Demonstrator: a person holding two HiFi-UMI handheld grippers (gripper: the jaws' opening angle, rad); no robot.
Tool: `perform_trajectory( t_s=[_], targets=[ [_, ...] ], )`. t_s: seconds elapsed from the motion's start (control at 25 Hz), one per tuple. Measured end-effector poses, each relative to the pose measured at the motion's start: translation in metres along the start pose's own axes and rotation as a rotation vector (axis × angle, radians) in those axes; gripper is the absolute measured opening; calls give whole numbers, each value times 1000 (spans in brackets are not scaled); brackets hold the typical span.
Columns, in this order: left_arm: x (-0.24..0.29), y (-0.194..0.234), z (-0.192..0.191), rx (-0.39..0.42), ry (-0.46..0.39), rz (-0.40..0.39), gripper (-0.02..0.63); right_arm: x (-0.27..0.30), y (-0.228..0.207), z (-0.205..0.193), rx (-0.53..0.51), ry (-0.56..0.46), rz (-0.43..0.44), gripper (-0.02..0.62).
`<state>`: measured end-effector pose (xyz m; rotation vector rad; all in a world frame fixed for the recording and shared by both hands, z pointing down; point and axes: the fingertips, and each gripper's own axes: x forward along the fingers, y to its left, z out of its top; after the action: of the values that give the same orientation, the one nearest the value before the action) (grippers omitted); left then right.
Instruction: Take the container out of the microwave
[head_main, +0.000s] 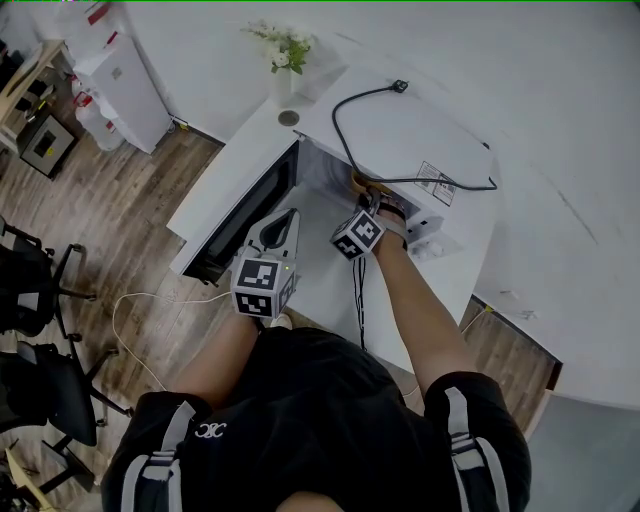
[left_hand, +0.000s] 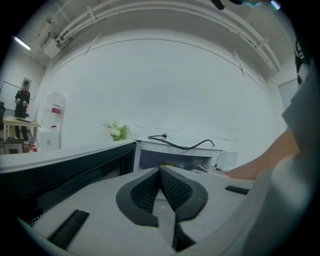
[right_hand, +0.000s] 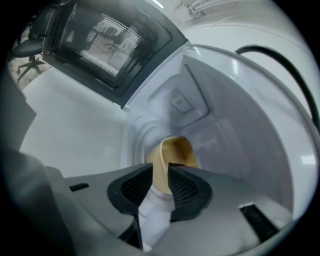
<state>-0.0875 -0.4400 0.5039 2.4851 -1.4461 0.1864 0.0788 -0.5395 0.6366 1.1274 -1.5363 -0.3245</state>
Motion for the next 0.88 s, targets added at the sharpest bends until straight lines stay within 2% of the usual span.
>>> perform_trajectory(
  t_s=[0.44, 0.6, 0.88],
  targets=[
    [2, 5, -5, 5, 14, -9, 9, 26, -2, -15, -101, 76, -9, 106],
    [2, 6, -6, 5, 21, -10, 9, 25, -7, -6, -113, 51, -24, 57],
    [3, 4, -1, 12, 8, -16, 9, 18, -9, -1, -125, 17, -7, 25]
  ],
)
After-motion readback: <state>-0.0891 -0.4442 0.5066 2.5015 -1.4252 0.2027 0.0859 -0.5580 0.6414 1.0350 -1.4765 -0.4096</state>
